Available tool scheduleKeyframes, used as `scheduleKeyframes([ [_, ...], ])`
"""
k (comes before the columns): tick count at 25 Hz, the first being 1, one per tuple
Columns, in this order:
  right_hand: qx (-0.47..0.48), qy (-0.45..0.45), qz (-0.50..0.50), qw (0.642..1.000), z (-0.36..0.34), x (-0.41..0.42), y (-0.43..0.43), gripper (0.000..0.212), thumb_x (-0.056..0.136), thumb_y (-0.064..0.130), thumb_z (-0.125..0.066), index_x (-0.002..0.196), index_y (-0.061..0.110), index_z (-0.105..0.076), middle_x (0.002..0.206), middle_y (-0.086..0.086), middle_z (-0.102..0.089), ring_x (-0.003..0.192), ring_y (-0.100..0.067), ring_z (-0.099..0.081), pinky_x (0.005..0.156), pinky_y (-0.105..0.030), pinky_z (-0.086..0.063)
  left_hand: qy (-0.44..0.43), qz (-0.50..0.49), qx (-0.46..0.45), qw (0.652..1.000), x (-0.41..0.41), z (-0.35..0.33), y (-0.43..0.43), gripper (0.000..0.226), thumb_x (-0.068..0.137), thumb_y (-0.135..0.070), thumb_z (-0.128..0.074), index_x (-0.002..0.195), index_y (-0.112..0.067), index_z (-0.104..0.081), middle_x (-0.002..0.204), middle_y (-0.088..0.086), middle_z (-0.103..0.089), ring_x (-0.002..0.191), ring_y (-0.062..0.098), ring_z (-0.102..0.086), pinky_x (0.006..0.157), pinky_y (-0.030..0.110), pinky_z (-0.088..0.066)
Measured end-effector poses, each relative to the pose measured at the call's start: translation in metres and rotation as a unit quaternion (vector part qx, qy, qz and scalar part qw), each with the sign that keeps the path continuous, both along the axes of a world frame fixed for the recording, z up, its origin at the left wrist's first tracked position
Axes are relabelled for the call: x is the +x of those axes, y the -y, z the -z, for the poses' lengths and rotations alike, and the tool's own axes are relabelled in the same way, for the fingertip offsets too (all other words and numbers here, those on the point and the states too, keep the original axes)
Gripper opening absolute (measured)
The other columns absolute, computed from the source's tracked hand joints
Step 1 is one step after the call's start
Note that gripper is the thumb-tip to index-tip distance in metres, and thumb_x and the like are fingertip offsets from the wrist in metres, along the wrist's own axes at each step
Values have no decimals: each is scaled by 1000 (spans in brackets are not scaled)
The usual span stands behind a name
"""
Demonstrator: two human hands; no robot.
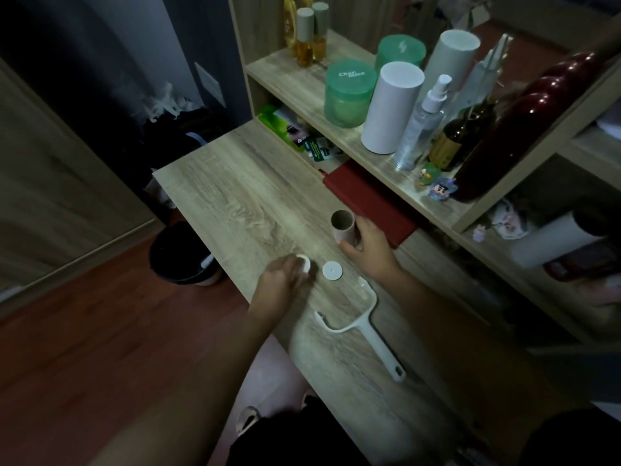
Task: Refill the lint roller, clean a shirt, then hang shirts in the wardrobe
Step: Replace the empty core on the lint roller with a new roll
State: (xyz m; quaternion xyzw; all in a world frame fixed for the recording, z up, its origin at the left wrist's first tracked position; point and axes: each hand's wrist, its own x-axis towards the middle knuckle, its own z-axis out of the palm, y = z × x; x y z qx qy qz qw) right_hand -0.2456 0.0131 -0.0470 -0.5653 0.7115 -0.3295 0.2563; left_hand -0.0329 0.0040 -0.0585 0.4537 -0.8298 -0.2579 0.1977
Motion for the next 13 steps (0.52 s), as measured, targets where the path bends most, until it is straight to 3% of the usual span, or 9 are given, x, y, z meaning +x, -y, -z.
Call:
scheduleKeyframes([
  [3, -37, -36, -64, 997, -10, -1, -12, 51, 78, 21, -72, 124, 12, -53, 110, -8, -51, 100, -19, -53, 85, -26, -42, -175, -100, 51, 978, -4, -38, 7, 28, 86, -24, -66, 112, -13, -64, 110, -7, -65, 101, 5, -61, 85, 17, -47],
  [5, -44, -43, -90, 994, -15, -2, -16, 55, 76, 24, -73, 127, 14, -53, 112, -7, -48, 103, -19, -52, 92, -29, -44, -224, -102, 83, 966, -10, -56, 8, 30, 83, -25, -69, 112, -18, -65, 111, -18, -61, 100, -5, -59, 83, 10, -48],
  [13, -54, -25, -124, 991, -39, 6, -14, 56, 80, 24, -69, 132, 18, -49, 117, -4, -46, 106, -14, -51, 91, -24, -43, -281, -78, 95, 952, -23, -70, 3, 27, 80, -19, -73, 106, -23, -66, 110, -20, -61, 99, 4, -64, 82, 17, -52],
])
